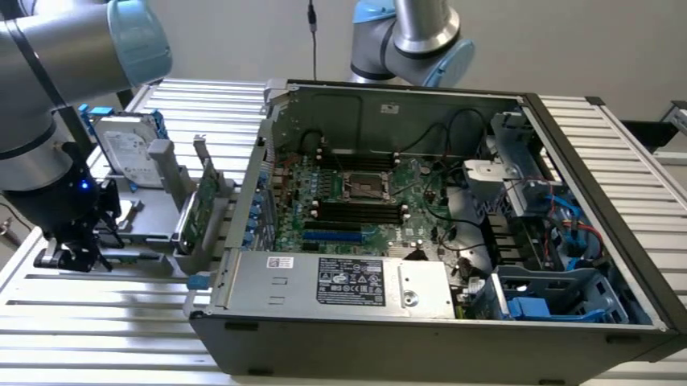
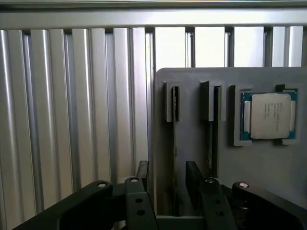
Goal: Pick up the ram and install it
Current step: 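Pick up the ram and move it above insertion slot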
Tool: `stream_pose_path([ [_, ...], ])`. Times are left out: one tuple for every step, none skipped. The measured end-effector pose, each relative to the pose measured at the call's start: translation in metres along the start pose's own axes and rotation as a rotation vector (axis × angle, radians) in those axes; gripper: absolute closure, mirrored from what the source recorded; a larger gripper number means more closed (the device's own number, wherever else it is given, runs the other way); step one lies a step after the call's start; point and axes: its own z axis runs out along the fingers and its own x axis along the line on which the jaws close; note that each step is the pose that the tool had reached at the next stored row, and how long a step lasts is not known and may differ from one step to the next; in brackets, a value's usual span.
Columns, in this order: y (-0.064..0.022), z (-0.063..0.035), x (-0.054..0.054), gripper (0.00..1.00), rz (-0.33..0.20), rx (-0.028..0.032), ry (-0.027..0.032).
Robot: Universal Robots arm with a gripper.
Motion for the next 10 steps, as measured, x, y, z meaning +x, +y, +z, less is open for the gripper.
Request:
stream_pose_path([
  [0.0001, 0.0004, 0.0, 0.56, -0.008, -0.0003, -0.0066],
  [0.0003, 0.0008, 0.0, 0.56, -0.016, -0.0007, -0.0144],
  [0.0005, 0.0013, 0.0, 0.56, -0.024, -0.001, -0.0203],
  [0.0007, 0.0018, -0.0001, 0.56, -0.031, -0.0015, -0.0222],
  [0.0008, 0.0028, 0.0, 0.56, -0.036, -0.0022, -0.0225],
  [0.001, 0.0037, 0.0001, 0.56, -0.038, -0.0033, -0.0225],
  [0.0011, 0.0046, 0.0001, 0.56, -0.04, -0.0047, -0.0223],
  [0.0011, 0.0056, 0.0001, 0.56, -0.042, -0.006, -0.0224],
  [0.0012, 0.0064, 0.0002, 0.56, -0.044, -0.0071, -0.0225],
  [0.0012, 0.0068, 0.0002, 0.56, -0.045, -0.0082, -0.0229],
])
